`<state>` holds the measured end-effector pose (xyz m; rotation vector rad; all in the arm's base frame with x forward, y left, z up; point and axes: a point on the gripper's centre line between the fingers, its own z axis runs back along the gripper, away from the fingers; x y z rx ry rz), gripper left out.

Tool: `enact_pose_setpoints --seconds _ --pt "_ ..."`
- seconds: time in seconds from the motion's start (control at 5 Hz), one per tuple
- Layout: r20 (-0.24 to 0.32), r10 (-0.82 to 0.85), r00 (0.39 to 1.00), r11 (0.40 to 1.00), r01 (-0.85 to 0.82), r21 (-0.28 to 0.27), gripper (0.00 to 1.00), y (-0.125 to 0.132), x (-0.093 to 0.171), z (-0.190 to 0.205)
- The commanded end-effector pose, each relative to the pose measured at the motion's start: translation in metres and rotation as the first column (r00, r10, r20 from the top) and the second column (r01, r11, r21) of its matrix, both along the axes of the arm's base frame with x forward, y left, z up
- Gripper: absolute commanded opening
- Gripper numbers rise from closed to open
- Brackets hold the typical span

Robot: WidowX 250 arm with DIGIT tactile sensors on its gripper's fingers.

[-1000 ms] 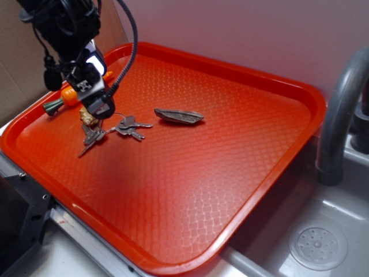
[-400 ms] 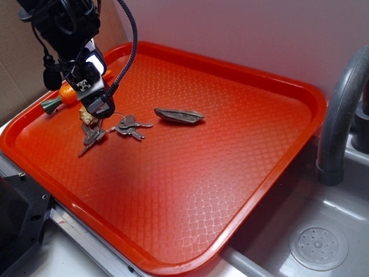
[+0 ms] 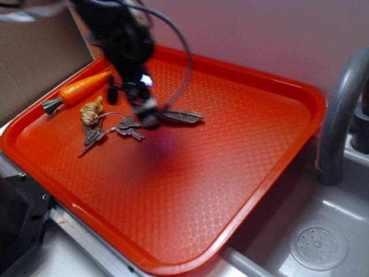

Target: Grab the wood chip.

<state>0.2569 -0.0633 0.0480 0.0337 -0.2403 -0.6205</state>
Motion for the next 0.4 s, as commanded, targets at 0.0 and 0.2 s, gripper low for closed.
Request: enact_pose_setpoints --seconds 0.0,0.2 --pt "0.014 -0.120 0.993 0.991 0.120 -0.054 0.60 -0.0187 0.0086 -0.0378" --pt "0.016 -0.093 0.996 0.990 0.094 -0.101 0.00 -0.0120 0.0058 -0.0323"
